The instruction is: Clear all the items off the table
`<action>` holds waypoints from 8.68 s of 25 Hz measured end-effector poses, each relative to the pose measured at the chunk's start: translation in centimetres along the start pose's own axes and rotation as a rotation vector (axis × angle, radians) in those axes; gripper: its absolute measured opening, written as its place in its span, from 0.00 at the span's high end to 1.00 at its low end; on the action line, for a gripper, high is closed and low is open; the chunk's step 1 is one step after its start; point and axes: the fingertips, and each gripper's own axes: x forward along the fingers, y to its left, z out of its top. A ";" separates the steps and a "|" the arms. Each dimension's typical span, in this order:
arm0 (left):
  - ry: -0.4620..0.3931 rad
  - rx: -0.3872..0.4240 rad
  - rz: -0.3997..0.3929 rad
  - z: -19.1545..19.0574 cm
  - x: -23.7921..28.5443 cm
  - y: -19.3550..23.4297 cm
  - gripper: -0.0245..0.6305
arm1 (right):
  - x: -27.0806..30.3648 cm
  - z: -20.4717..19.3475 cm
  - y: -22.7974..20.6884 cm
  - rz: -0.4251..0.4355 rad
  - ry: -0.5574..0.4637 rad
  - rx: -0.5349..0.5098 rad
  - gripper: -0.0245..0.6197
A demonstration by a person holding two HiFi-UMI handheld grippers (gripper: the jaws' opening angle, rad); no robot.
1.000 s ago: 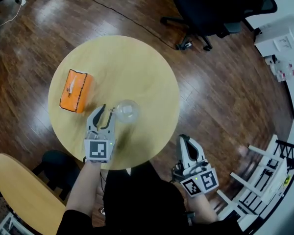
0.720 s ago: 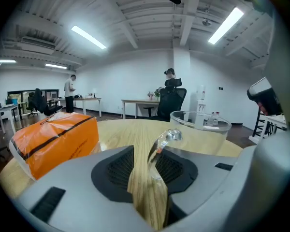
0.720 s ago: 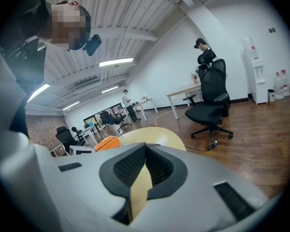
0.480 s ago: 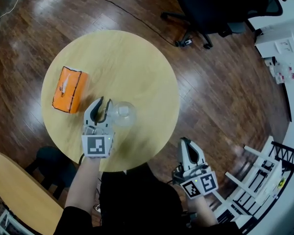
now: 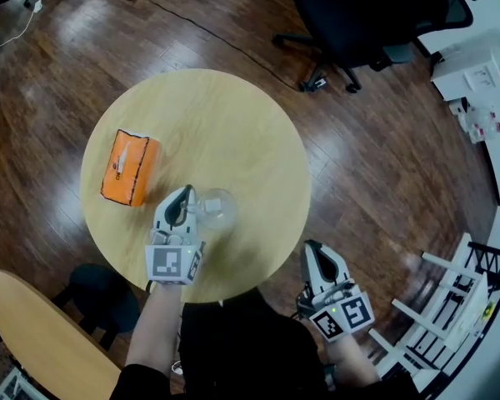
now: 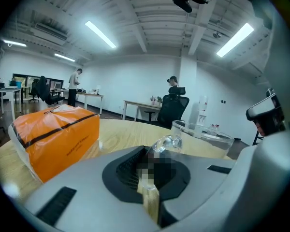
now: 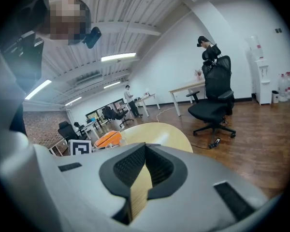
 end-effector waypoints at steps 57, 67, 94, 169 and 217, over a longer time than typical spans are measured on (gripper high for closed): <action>-0.610 -0.199 1.574 -6.5 -101.8 9.3 0.96 | -9.9 -26.3 74.8 1.388 0.212 -0.473 0.96; -0.597 -0.315 1.777 -13.1 -108.9 11.0 0.96 | -8.1 -32.4 76.5 1.353 0.381 -0.606 0.96; -0.448 -0.474 1.989 -24.1 -110.9 18.8 0.96 | -1.1 -45.6 85.6 1.470 0.745 -0.626 0.96; -0.729 -0.056 0.896 11.4 -63.2 12.5 0.96 | -1.3 6.8 33.0 0.756 -0.404 -0.164 0.95; -0.366 -0.108 0.051 15.5 -27.3 17.7 0.96 | -4.3 5.4 16.1 -0.123 -0.458 -0.154 0.96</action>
